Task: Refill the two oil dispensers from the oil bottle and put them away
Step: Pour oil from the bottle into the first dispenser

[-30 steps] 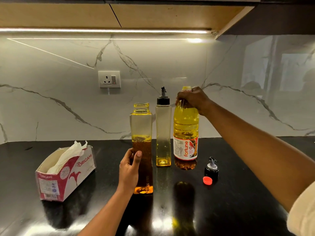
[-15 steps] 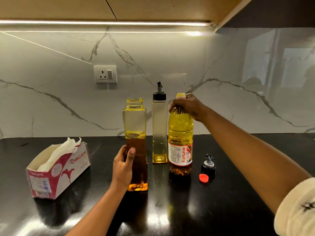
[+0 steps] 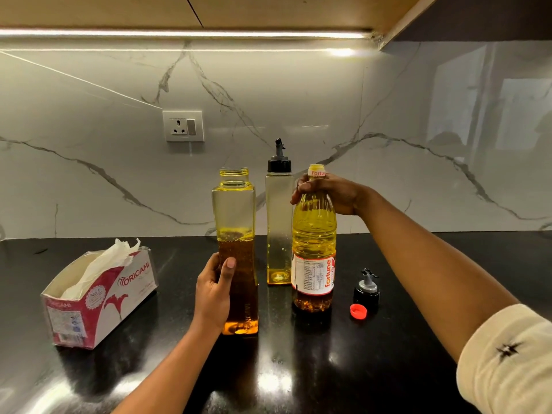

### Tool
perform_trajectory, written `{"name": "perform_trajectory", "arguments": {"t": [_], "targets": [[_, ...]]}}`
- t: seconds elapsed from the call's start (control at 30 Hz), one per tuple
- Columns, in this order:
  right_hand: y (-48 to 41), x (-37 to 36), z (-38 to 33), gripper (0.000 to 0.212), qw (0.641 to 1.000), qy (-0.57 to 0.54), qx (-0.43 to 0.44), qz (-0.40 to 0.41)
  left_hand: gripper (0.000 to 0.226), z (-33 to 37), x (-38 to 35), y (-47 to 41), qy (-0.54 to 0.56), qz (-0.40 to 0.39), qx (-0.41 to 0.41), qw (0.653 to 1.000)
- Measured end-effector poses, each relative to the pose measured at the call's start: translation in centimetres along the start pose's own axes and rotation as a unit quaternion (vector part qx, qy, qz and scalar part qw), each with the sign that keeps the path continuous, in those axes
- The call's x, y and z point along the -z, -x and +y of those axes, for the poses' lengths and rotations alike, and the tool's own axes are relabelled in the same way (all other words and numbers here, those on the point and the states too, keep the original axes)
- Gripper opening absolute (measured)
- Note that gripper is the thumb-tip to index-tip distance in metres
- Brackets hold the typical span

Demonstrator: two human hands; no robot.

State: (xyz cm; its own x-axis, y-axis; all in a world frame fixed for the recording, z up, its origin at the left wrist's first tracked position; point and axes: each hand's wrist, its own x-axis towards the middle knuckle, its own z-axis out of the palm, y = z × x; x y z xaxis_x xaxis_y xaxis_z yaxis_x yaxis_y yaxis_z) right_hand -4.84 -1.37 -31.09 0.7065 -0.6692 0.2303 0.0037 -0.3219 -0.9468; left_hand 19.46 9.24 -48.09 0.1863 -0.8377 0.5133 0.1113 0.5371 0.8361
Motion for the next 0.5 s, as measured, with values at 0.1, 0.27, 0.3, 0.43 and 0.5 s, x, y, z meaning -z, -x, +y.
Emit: {"name": "perform_trajectory", "arguments": {"t": [0.1, 0.27, 0.3, 0.43, 0.5], "targets": [[0.0, 0.1, 0.3, 0.047, 1.0, -0.022, 0.003, -0.015, 0.076, -0.1, 0.1, 0.0, 0.0, 0.0, -0.001, 1.0], [0.3, 0.1, 0.2, 0.058, 0.999, -0.035, 0.011, -0.022, 0.08, -0.2, 0.1, -0.1, 0.0, -0.001, 0.004, 1.0], [0.5, 0.1, 0.1, 0.068, 0.999, -0.028, 0.011, -0.016, 0.081, -0.2, 0.1, -0.1, 0.001, 0.001, 0.004, 1.0], [2.3, -0.1, -0.1, 0.104, 0.998, -0.019, 0.009, 0.056, 0.078, -0.2, 0.1, 0.0, 0.006, -0.001, 0.006, 1.0], [3.7, -0.7, -0.3, 0.102, 0.992, 0.008, 0.033, 0.123, 0.075, -0.1, 0.1, 0.0, 0.011, -0.004, 0.008, 1.0]]}}
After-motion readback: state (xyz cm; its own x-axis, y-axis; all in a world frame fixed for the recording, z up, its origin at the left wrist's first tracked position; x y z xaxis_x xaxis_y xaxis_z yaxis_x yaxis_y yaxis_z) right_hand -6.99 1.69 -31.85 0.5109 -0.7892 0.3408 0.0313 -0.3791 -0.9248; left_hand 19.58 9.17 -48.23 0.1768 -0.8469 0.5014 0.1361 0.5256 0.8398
